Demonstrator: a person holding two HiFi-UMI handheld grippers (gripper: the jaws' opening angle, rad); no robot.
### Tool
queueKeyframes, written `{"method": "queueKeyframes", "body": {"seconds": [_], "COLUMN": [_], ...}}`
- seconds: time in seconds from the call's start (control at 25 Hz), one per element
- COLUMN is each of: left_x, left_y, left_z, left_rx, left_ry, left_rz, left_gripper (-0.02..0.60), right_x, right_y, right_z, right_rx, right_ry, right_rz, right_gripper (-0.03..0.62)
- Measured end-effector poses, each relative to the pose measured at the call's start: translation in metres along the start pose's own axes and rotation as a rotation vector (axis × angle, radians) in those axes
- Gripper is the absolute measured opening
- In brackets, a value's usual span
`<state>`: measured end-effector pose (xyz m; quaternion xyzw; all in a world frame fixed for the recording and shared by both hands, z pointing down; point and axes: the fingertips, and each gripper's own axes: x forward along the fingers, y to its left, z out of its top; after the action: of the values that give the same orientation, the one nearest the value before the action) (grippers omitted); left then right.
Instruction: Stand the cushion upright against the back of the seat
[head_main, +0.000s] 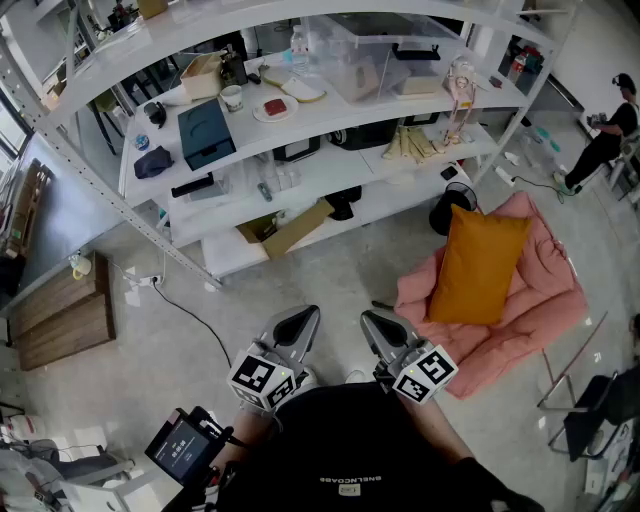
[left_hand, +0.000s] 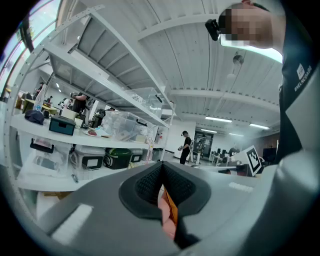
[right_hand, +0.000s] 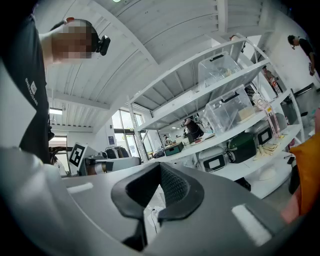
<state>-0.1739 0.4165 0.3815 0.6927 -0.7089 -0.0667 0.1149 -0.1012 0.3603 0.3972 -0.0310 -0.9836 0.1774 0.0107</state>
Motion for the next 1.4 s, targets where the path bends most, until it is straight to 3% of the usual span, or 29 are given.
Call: {"method": "queueKeyframes", "body": {"seconds": [0.12,0.2,0.32,0.6,1.04,1.4], "left_x": [-0.004,-0.006,-0.008,-0.014,-0.028,-0.014], "left_y": [0.005,0.004,0.001,0.020,0.054,0.066], "left_z": [0.000,-0.001,-0.001,-0.019,-0.024,-0.034], "left_rx": [-0.044,-0.061,-0.025,0.022,0.006,-0.014], "left_ry": [-0.015,-0.022,-0.004,0.063,0.089,0.112], "left_rz": [0.014,-0.018,-0.068,-0.093,-0.137,-0.142], "left_gripper": [0.018,0.019,0.020,0.020,0.020,0.020], "right_x": [-0.002,-0.002,0.001,0.014,0.037,0.045], "right_y": [0.001,0.002,0.006,0.015,0.025,-0.009], "right_z": [-0.002,-0.004,-0.010,-0.019,-0.037,-0.038], "right_rx": [-0.007,-0.004,0.006,0.036,0.062,0.094], "right_ry": [0.001,0.002,0.011,0.003,-0.014,-0.036], "right_rz": [-0.018,-0.032,-0.048,-0.089,-0.153,-0.204], "right_gripper": [0.000,0.000,0.000,0.002,0.003,0.003]}}
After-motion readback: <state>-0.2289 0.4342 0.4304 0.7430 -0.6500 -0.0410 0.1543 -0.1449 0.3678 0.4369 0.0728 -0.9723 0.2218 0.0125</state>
